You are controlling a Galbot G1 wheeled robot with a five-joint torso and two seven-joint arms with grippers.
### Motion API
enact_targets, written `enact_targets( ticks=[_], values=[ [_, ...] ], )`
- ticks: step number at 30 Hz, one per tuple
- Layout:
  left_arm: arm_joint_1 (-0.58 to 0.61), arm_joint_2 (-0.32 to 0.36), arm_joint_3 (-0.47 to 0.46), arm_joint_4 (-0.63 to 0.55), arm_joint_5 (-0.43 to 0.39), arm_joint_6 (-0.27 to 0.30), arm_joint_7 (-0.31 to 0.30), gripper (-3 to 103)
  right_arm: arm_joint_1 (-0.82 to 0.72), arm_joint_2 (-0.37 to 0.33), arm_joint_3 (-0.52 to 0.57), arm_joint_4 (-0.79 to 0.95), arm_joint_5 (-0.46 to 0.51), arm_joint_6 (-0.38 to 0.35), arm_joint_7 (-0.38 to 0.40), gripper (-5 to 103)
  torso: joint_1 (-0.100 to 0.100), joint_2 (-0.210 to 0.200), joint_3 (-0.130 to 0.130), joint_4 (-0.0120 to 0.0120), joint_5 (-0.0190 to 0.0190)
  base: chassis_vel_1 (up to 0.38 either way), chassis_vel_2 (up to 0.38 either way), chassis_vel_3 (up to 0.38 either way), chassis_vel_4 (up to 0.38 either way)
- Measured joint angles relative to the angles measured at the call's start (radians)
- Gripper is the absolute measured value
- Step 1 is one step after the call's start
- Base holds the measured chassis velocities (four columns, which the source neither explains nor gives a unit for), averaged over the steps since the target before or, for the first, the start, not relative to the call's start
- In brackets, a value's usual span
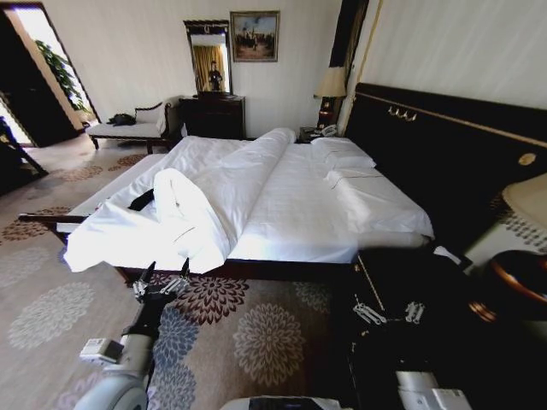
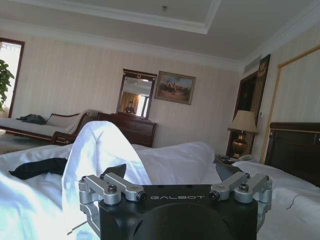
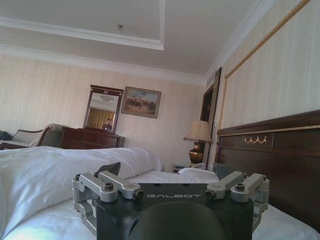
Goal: Fold the clothes on the bed.
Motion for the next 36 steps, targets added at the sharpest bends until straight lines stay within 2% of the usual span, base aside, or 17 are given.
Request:
enact_targets(
  ticks=[36],
  values=[
    [-0.006, -0.007, 0.016, 0.029, 0.016, -0.025, 0.001, 100, -0.002, 0.014, 0.001, -0.003, -0.006, 0.004, -0.001, 100, 0.0, 0.0, 0.0, 0.0, 0.0, -0.137, 0.139, 0.136, -0.134]
  ],
)
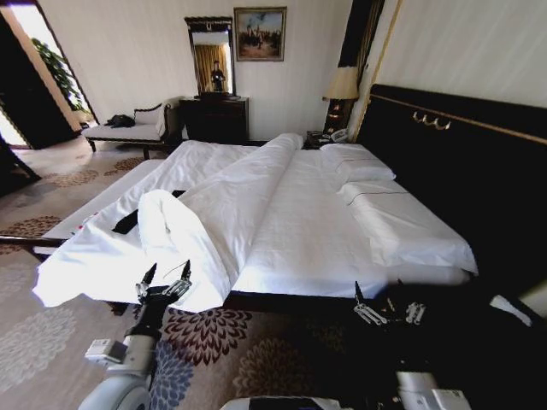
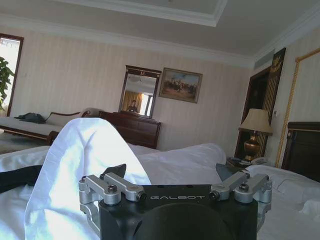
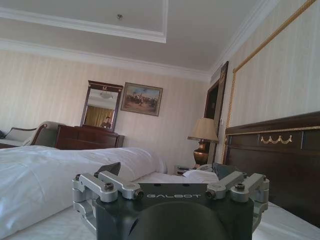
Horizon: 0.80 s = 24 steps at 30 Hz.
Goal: Fold the clothes on the bed.
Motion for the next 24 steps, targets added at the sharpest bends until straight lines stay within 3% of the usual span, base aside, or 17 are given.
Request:
enact_targets(
  ticks=[24],
  values=[
    [0.002, -0.005, 0.0, 0.007, 0.002, -0.011, -0.001, 100, 0.0, 0.008, -0.001, -0.002, -0.008, 0.009, -0.012, 100, 0.0, 0.0, 0.0, 0.0, 0.0, -0.125, 0.123, 0.124, -0.127]
  ],
)
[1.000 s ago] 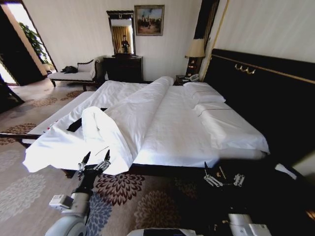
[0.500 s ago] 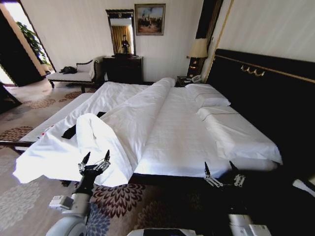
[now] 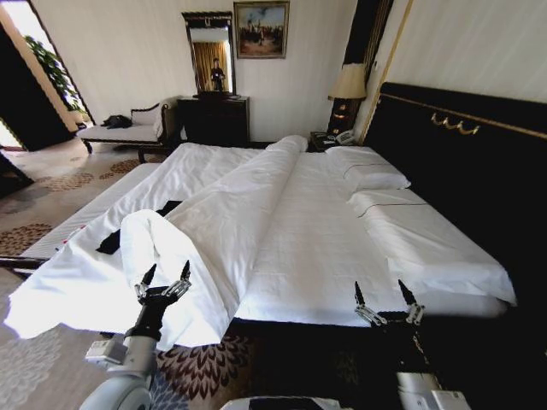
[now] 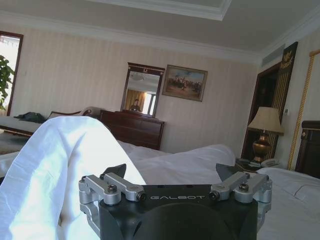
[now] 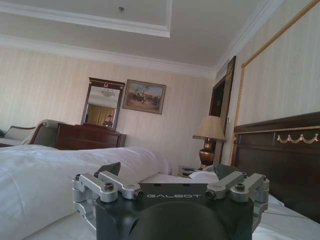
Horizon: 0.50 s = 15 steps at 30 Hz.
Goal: Fold the clothes on the bed.
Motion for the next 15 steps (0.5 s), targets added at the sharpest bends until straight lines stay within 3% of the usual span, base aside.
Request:
enact_targets(
  ticks=[15],
  values=[
    [0.001, -0.003, 0.0, 0.001, 0.001, -0.001, 0.0, 100, 0.003, 0.002, 0.0, -0.004, 0.0, 0.012, -0.018, 100, 0.0, 0.0, 0.0, 0.0, 0.0, -0.005, 0.003, 0.003, -0.003]
  ],
)
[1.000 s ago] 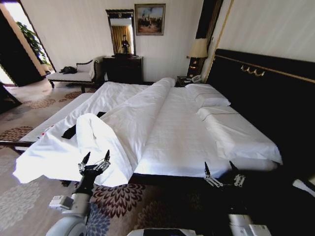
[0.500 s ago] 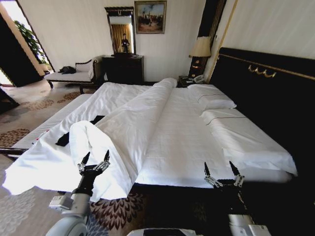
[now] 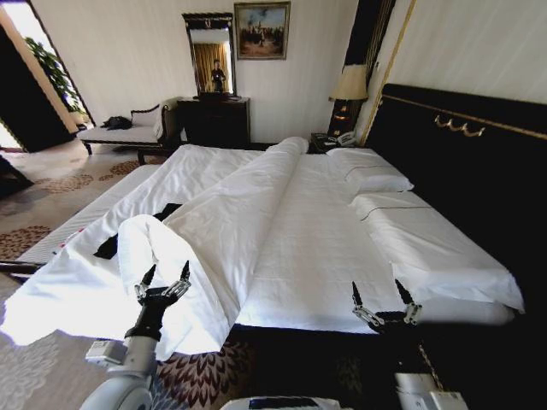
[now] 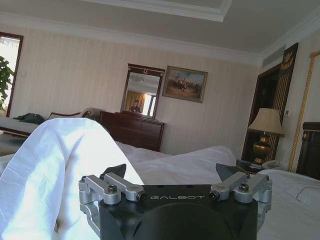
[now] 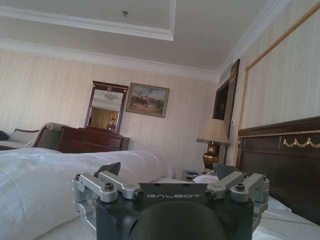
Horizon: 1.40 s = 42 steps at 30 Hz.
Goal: Fold the clothes on the bed.
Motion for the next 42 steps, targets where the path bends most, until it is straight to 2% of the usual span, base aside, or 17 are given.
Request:
enact_targets(
  ticks=[15, 42],
  values=[
    [0.006, -0.004, -0.001, -0.005, 0.004, -0.003, 0.0, 100, 0.001, 0.0, 0.0, 0.0, 0.001, 0.016, -0.012, 100, 0.0, 0.0, 0.0, 0.0001, 0.0, 0.019, 0.065, -0.018, -0.069],
    [0.014, -0.002, -0.005, -0.012, 0.008, -0.007, 0.0, 100, -0.003, -0.001, 0.0, 0.002, -0.001, 0.02, -0.007, 100, 0.0, 0.0, 0.0, 0.0, 0.0, 0.08, 0.085, -0.085, -0.092]
  ],
)
